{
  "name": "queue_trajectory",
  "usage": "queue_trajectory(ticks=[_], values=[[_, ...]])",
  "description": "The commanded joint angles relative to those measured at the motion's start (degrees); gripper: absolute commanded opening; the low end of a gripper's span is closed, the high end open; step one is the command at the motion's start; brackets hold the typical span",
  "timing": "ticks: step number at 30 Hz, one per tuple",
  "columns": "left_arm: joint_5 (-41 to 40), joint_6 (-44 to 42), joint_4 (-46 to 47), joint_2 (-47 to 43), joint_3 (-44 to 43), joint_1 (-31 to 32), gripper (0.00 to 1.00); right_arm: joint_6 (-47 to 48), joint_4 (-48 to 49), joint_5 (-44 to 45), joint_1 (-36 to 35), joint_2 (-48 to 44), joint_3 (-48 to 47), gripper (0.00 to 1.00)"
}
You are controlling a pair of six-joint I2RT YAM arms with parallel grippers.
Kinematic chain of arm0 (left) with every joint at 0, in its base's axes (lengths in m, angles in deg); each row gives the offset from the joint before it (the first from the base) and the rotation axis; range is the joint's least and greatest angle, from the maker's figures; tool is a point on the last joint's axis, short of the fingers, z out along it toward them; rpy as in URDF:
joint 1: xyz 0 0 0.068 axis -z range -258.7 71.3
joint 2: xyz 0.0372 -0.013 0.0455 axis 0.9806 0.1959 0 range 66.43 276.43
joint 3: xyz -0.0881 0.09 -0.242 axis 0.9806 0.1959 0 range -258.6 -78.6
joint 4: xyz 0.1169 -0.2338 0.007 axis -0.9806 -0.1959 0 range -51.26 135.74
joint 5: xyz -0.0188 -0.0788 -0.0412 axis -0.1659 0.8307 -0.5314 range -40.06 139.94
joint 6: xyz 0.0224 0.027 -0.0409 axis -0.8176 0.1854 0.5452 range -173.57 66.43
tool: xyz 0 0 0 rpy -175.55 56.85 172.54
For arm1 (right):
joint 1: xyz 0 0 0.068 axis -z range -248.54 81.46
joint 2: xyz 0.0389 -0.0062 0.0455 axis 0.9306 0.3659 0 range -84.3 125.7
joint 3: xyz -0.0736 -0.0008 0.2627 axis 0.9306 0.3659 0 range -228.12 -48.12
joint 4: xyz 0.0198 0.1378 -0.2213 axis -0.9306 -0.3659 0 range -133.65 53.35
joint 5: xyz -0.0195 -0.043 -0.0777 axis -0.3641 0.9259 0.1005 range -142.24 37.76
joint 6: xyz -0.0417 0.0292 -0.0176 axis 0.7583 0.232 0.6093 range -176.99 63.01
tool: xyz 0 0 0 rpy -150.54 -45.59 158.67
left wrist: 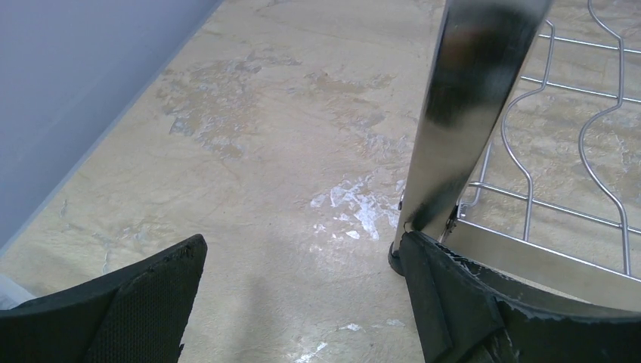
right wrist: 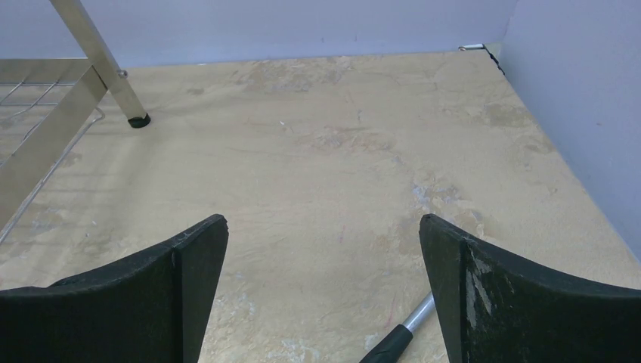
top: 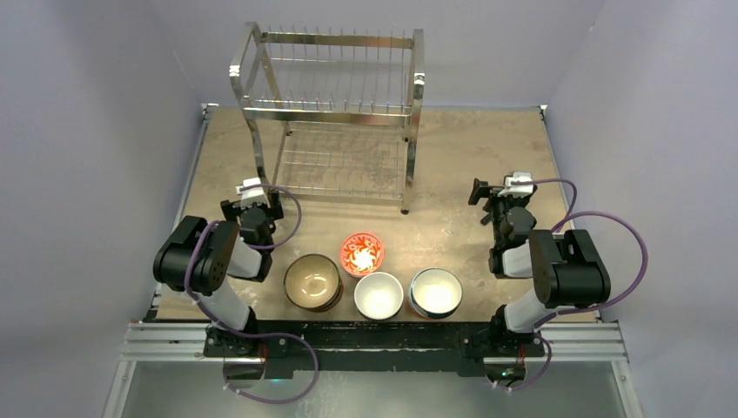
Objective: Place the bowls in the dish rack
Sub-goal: Adjust the dish rack at the center of the board.
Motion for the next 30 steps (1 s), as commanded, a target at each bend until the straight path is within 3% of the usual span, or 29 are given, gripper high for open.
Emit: queue_trajectory(ticks=[1,9,13,14,18,21,23,26,30], values=[[1.34,1.06,2.07,-0.57,-1.23,-0.64,0.99,1.07,3.29,0.77,-0.15,-0.12,-1.08,0.99],[-1.65,1.23,2.82,-1.15,-1.09,-0.61,0.99,1.03,3.01,0.88,-0.19,-0.07,-1.22,0.99],[-1.83,0.21,-0.26,-6.58,0.43,0.20,0.99,1.03,3.02,0.84,-0.20,-0.07,-1.25,0.99],[-4.71,2.05,-6.33,-10.53,-0.35,0.97,0.99,1.03,2.97,0.84,-0.16,-0.02,-1.32,0.99],[-14.81,20.02,-51.11,-24.30,-16.36,0.83,0.99,0.54,0.01,1.72,-0.20,-2.66,-2.62,0.99],[-9.25,26.37,-75.62,-26.03,-29.28,0.83,0.99,-1.05,-20.49,1.29,-0.14,-10.81,-10.49,0.99],[-2.49,29.07,-83.79,-26.10,-33.59,0.85,0.99,-7.22,-37.12,0.07,-0.18,-14.44,-17.11,0.99],[9.44,30.18,-86.19,-27.64,-34.01,0.87,0.99,-12.32,-43.93,-4.38,-0.17,-18.65,-20.92,0.99],[18.46,32.61,-86.81,-32.26,-31.42,0.87,0.99,-25.54,-63.29,-0.10,0.11,-23.65,-26.68,0.99]])
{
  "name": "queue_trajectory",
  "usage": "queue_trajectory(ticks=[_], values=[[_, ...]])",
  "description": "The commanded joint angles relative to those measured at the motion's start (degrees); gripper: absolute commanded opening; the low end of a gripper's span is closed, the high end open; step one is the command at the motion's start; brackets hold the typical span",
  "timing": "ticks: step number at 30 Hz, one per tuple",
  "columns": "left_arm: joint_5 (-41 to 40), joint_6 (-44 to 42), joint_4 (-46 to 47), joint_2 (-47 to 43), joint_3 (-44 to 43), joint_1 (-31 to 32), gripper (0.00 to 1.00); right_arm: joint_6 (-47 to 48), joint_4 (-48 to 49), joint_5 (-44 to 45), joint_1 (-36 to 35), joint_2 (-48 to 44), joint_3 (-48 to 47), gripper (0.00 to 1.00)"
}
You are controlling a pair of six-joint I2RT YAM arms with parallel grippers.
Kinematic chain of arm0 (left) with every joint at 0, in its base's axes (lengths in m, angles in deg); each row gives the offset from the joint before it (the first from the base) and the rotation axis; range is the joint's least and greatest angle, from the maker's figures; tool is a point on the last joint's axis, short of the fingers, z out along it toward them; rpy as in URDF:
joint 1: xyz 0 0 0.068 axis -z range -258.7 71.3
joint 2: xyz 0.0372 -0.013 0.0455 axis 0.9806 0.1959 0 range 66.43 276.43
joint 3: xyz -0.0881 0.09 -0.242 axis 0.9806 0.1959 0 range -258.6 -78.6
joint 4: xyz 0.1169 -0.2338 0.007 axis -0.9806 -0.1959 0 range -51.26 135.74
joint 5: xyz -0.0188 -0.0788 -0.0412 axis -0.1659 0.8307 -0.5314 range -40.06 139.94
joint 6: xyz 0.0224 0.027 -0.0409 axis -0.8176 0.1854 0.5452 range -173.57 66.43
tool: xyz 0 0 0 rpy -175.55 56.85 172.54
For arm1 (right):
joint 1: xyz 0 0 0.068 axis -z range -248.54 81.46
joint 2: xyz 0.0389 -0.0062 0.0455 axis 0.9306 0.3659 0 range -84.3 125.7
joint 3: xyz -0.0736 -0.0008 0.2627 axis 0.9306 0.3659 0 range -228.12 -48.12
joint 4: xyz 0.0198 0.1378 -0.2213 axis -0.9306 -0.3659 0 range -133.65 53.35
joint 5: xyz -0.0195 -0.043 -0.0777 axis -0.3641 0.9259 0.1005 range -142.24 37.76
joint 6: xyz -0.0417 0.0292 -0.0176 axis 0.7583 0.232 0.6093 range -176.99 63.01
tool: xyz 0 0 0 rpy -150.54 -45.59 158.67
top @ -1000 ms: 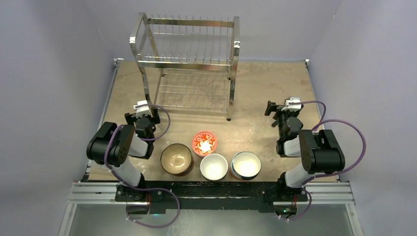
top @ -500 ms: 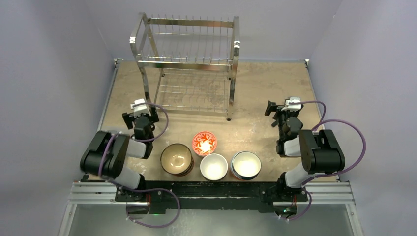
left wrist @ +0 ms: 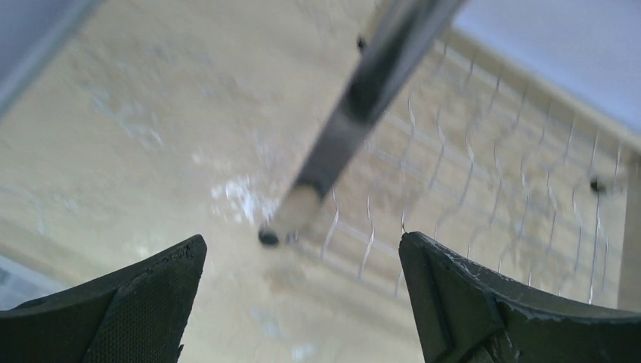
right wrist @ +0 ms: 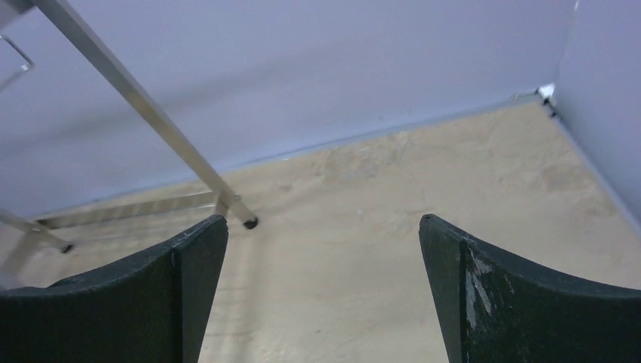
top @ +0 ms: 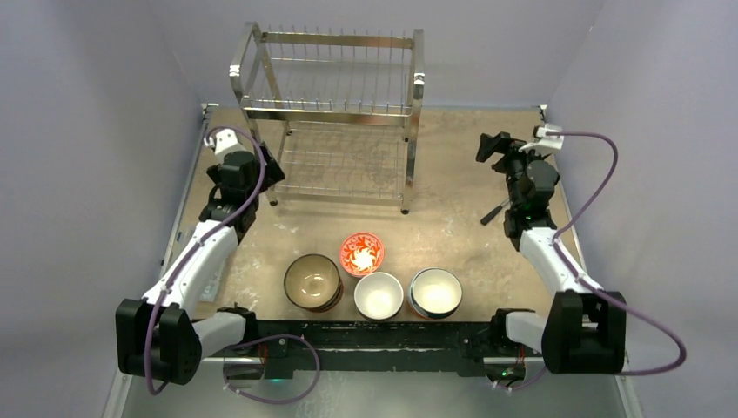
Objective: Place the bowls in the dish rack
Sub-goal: Adjust the dish rack at the center of the board.
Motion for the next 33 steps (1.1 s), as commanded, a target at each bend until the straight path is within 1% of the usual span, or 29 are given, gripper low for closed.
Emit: queue_trajectory(ticks=[1,2,5,8,9,11,12,15,18,23,26,29,33], values=[[14.63,6.04,-11.80,-4.28,2.75,0.18,0.99,-13.06,-24.58,-0.02,0.39,-4.42,-5.09,0.99],[15.80,6.07,-11.62,-5.49,3.72,0.19,0.99,-12.98,-25.73,-2.62,0.76,-5.05,-5.19,0.99],[18.57,7.26,-10.66,-9.37,7.53,0.20,0.99,-14.01,-27.38,-13.97,1.93,-5.92,-4.52,0.99],[21.90,8.11,-7.21,-13.18,12.52,0.13,0.99,-12.64,-23.66,-28.65,2.47,-5.34,-1.33,0.99],[22.35,8.35,-6.88,-14.03,13.76,0.11,0.99,-12.22,-22.69,-31.20,2.52,-5.51,-0.07,0.99],[23.25,8.95,-5.91,-15.47,15.77,0.15,0.99,-12.64,-18.71,-32.82,2.54,-7.41,3.17,0.99],[23.52,9.24,-5.84,-15.93,16.54,0.15,0.99,-12.63,-16.02,-33.01,2.54,-8.57,5.13,0.99],[25.65,9.36,-4.51,-16.72,18.28,0.23,0.99,-11.78,-12.48,-34.47,1.45,-10.61,6.78,0.99],[29.04,9.53,-2.68,-17.24,19.65,0.23,0.99,-7.92,-12.67,-32.51,-4.43,-9.87,5.06,0.99],[32.56,10.68,-0.63,-20.07,21.78,0.18,0.99,-4.07,-10.55,-27.25,-13.38,-5.94,2.62,0.95],[35.15,11.77,0.92,-22.35,23.20,0.12,0.99,-2.27,-9.99,-21.75,-17.46,-2.65,0.85,0.91],[38.99,12.71,2.73,-24.92,24.23,0.17,0.99,-2.12,-7.57,-16.98,-19.77,1.33,-0.36,0.87],[42.23,13.78,2.75,-28.67,24.06,0.17,0.99,-2.14,-4.29,-15.19,-21.51,6.59,-2.46,0.81]])
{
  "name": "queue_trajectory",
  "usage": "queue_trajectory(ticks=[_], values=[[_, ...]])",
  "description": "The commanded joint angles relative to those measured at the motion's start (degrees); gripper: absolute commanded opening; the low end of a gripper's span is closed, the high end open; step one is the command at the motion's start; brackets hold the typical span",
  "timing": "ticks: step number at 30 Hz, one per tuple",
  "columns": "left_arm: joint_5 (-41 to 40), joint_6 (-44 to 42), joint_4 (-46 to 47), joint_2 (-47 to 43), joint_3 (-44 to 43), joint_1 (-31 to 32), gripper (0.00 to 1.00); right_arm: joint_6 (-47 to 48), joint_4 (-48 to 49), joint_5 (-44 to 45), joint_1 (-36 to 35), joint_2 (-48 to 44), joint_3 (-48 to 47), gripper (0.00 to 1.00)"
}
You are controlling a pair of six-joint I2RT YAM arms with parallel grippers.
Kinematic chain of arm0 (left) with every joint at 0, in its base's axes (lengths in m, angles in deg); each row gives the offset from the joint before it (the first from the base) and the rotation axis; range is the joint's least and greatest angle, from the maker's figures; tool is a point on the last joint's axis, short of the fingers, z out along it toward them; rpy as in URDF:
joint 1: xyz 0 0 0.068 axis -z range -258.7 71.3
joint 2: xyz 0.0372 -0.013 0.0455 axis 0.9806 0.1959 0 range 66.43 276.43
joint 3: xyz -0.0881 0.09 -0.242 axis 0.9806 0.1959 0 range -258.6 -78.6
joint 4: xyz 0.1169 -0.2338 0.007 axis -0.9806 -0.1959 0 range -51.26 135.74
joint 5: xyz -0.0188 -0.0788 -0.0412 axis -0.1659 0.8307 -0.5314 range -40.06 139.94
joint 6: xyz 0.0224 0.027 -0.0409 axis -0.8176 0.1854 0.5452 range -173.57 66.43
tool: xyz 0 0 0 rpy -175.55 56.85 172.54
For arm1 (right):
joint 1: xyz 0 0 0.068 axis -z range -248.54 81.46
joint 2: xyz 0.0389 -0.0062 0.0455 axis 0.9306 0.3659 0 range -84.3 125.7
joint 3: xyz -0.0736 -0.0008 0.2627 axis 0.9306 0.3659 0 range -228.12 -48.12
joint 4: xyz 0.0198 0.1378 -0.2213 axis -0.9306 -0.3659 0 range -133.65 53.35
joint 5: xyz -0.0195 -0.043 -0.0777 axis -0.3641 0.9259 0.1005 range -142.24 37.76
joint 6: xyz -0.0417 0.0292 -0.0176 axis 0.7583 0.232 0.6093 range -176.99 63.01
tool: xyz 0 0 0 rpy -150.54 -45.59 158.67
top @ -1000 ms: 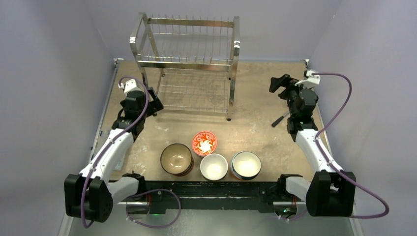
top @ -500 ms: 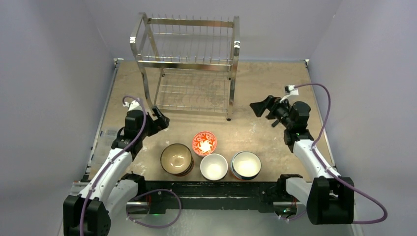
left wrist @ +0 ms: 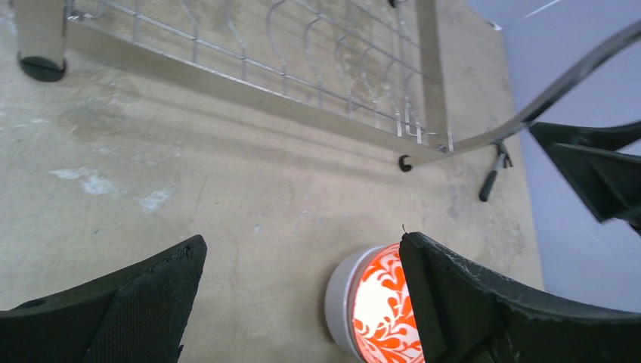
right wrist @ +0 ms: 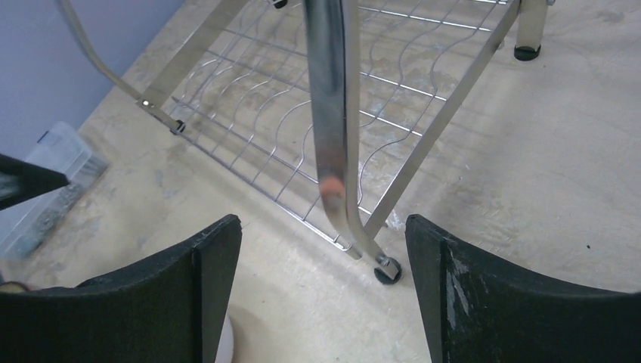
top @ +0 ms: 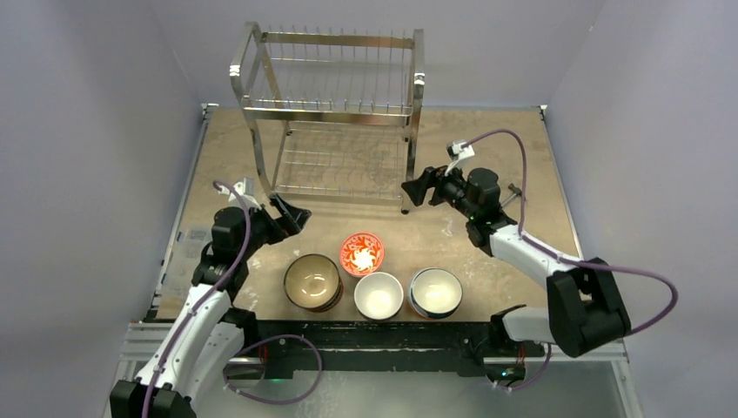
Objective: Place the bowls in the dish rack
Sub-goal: Adjust the dish rack at the center of the board.
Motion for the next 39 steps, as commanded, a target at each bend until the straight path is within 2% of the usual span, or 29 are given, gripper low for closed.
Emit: queue_trajectory(ticks=[1,3,5,6,7,9,12,19,27,31,33,36,39], values=[[5.60,2.00,3.11,-3.91,-0.47,0.20,0.99,1.67,6.66,5.41,-1.86,4.65,-4.23,0.80],[5.38,2.06,1.47,-4.85,-1.69,0.20,0.99,1.93,7.51,5.45,-2.84,6.90,-5.58,0.73],[5.45,1.81,0.49,-5.20,-3.22,0.24,0.99,2.42,7.70,5.47,-3.71,8.59,-6.92,0.62],[5.60,1.84,0.21,-5.26,-3.78,0.22,0.99,2.65,7.81,5.51,-4.02,9.19,-7.23,0.53],[5.68,1.93,-0.01,-5.25,-4.25,0.20,0.99,2.82,7.66,5.52,-4.10,9.56,-7.47,0.35],[5.83,2.12,0.14,-5.34,-4.80,0.19,0.99,3.04,7.46,6.49,-4.11,9.25,-7.27,0.14],[5.75,2.77,0.43,-5.66,-4.91,0.20,0.99,3.51,6.27,9.41,-4.11,7.40,-6.26,0.00],[6.18,3.18,0.82,-5.64,-4.92,0.19,0.99,3.18,0.10,15.43,-3.82,3.64,-7.14,0.00],[5.81,2.11,-1.70,-5.91,-5.18,0.19,0.99,4.49,-5.59,19.23,-1.11,5.65,-11.08,0.00],[5.50,1.84,-2.67,-6.11,-5.14,0.22,0.99,4.68,-7.81,18.63,0.81,7.80,-13.76,0.23],[5.28,1.63,-3.03,-6.11,-5.12,0.22,0.99,4.86,-9.70,18.61,1.88,9.19,-15.58,0.42],[4.47,1.38,-3.93,-6.07,-5.29,0.23,0.99,4.83,-12.46,14.44,2.87,10.43,-17.40,0.65],[4.02,1.40,-4.36,-6.38,-5.26,0.20,0.99,3.86,-13.20,11.16,3.34,8.79,-16.34,0.80]])
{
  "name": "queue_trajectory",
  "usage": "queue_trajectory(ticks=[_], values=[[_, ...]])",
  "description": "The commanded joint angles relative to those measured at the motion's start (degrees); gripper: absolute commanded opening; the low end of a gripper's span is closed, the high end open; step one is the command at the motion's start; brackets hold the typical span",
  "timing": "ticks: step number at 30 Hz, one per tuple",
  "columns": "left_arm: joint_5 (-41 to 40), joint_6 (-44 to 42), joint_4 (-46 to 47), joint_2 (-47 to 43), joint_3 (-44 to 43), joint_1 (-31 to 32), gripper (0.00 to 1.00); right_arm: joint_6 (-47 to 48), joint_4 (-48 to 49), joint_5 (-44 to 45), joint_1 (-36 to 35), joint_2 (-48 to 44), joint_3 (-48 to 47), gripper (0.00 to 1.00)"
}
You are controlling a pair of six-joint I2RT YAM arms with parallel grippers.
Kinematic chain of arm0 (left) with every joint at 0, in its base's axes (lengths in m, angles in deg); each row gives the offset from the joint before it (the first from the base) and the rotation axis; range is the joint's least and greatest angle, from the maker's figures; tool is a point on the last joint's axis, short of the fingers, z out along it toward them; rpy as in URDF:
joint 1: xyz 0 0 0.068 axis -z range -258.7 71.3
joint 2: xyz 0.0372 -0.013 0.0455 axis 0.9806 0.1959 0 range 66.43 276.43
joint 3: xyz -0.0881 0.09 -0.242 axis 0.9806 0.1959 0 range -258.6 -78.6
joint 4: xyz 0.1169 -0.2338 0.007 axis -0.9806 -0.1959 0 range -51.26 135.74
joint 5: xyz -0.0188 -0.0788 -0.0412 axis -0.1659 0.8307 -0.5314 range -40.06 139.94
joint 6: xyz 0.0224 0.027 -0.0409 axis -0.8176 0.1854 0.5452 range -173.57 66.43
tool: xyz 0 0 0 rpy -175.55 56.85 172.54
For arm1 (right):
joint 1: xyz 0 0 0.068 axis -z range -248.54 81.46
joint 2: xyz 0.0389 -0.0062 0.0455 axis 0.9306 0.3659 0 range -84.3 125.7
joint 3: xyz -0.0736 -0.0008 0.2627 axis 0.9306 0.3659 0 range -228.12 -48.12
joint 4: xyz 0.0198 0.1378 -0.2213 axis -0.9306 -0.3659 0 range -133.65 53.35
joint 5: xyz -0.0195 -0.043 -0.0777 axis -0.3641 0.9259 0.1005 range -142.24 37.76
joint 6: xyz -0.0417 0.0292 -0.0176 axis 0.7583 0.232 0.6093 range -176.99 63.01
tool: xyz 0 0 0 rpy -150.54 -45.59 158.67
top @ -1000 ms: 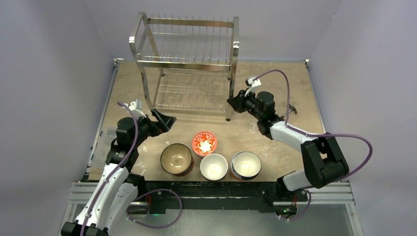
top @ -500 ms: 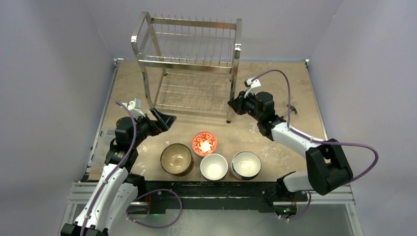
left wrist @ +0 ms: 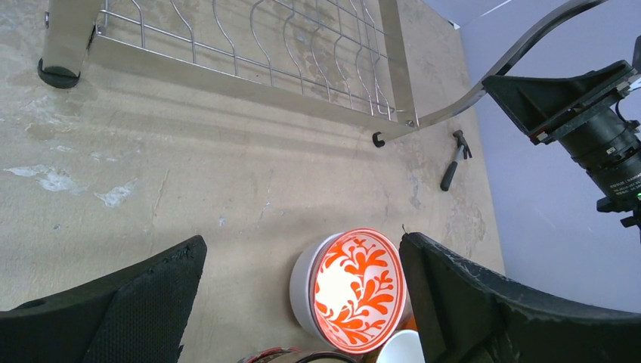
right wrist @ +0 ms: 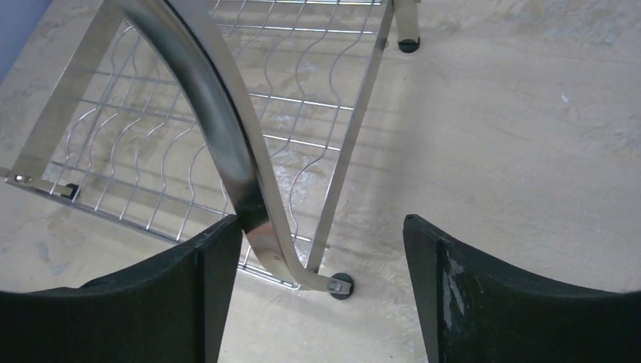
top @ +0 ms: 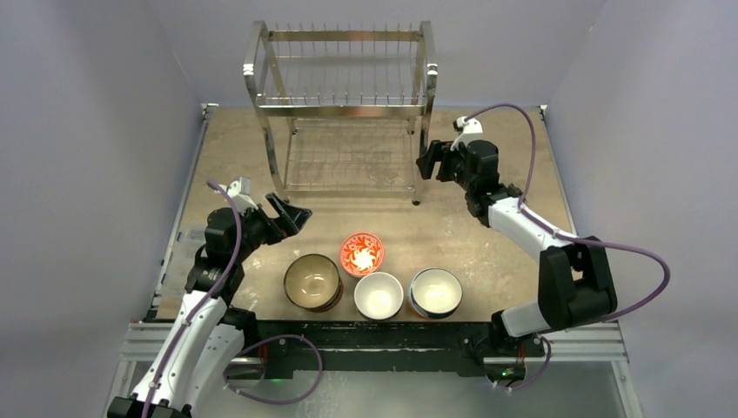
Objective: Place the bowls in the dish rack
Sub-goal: Adjust the dish rack at the center of the board, then pick up the bowl from the center of the board.
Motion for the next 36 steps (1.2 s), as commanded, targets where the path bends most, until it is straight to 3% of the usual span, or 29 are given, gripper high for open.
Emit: queue_trajectory(ticks=[1,11,18,23,29,36], values=[[-0.86,-1.05,-0.20,-0.91,-2.41,0.24,0.99,-0.64,-1.04,-2.15,0.78,-2.69,-0.82,0.83],[-0.96,-1.10,-2.01,1.84,-3.04,0.21,0.99,-2.67,-4.69,-8.52,0.95,-15.12,6.39,0.98],[-2.14,-0.93,-3.10,0.67,-2.19,0.18,0.99,-5.22,-7.84,-9.10,1.44,-23.12,9.39,0.99],[-0.31,-0.37,-2.26,0.39,-1.08,0.16,0.99,-4.44,-11.47,-15.72,1.41,-21.32,8.58,0.99],[2.51,-2.00,-2.60,0.92,-1.28,0.17,0.99,-7.39,-5.81,-27.74,0.86,-19.96,12.72,0.99],[0.39,-3.89,-8.14,1.35,-3.91,0.20,0.99,-9.42,-6.71,-28.39,-5.82,-14.58,11.60,0.99]])
